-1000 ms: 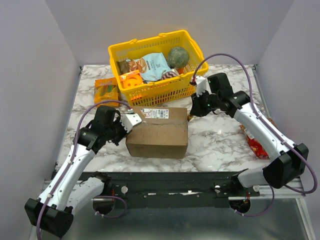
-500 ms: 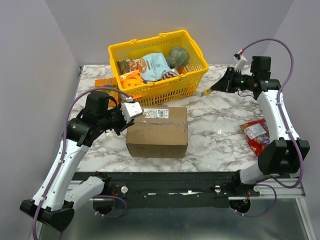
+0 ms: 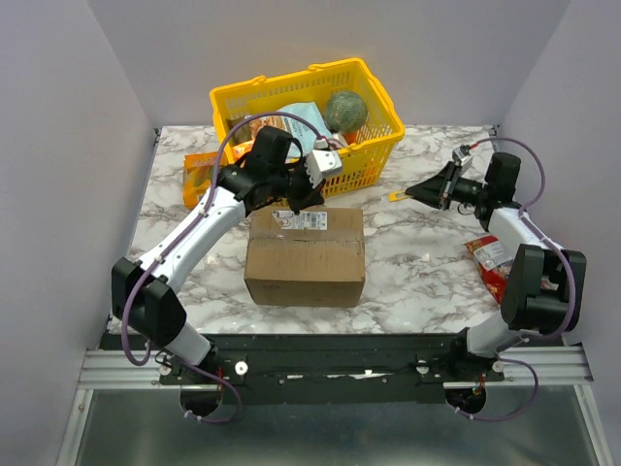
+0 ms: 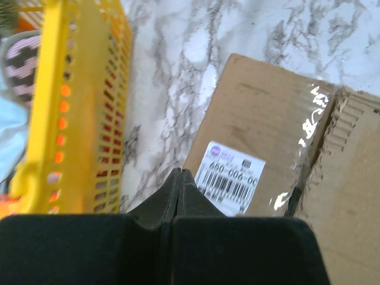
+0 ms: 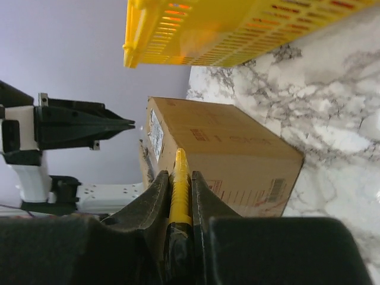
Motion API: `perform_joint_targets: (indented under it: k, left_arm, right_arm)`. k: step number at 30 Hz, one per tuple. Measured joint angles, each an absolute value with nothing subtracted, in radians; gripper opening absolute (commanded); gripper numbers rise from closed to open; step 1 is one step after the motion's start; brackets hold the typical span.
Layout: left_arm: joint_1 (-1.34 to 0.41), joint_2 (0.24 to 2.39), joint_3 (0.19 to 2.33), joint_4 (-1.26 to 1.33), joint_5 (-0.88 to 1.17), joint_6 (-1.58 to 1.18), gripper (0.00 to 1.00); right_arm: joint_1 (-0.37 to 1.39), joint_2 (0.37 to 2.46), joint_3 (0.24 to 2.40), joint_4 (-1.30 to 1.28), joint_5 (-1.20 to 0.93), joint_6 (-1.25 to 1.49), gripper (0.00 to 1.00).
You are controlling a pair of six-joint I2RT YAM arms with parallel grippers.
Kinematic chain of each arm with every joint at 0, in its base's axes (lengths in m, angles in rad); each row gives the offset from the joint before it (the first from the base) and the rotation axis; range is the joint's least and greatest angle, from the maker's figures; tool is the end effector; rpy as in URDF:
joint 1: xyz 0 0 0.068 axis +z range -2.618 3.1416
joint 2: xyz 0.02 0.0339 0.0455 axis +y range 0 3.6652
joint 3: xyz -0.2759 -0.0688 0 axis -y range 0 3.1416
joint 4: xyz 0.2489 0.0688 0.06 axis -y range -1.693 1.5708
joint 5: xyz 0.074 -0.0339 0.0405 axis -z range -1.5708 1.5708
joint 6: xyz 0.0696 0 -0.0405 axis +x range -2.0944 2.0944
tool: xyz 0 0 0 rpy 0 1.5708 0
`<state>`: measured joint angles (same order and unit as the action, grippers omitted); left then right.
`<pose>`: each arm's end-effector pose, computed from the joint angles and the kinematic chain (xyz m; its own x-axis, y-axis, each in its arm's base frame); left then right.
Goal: Unpack the express box
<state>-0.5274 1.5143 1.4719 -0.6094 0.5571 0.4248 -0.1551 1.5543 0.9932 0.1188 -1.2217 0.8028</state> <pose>0.2938 -0.2137 0.3576 -0.1518 0.4933 -0.8565 0.9362 0.3497 0.0354 0.3525 0.0111 0.2659 -0.8593 0.3834 -0.3385 -0.2420 0.2783 0.9295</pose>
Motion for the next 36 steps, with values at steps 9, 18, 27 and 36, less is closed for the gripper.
perform_joint_targets:
  k: [9, 18, 27, 36]
  left_arm:
    - [-0.536, 1.592, 1.489, -0.629, 0.619, 0.384, 0.0]
    - [-0.508, 1.648, 1.477, -0.58, 0.635, 0.321, 0.0]
    - [-0.504, 1.65, 1.471, -0.566, 0.642, 0.306, 0.0]
    - [-0.501, 1.649, 1.488, -0.575, 0.641, 0.286, 0.0]
  right_arm:
    - [-0.156, 1.452, 0.872, 0.247, -1.219, 0.933, 0.0]
    - [-0.097, 1.431, 0.87, 0.17, -1.182, 0.873, 0.0]
    - [-0.076, 1.431, 0.87, 0.16, -1.176, 0.862, 0.0]
    - [-0.053, 1.431, 0.868, 0.125, -1.177, 0.825, 0.0]
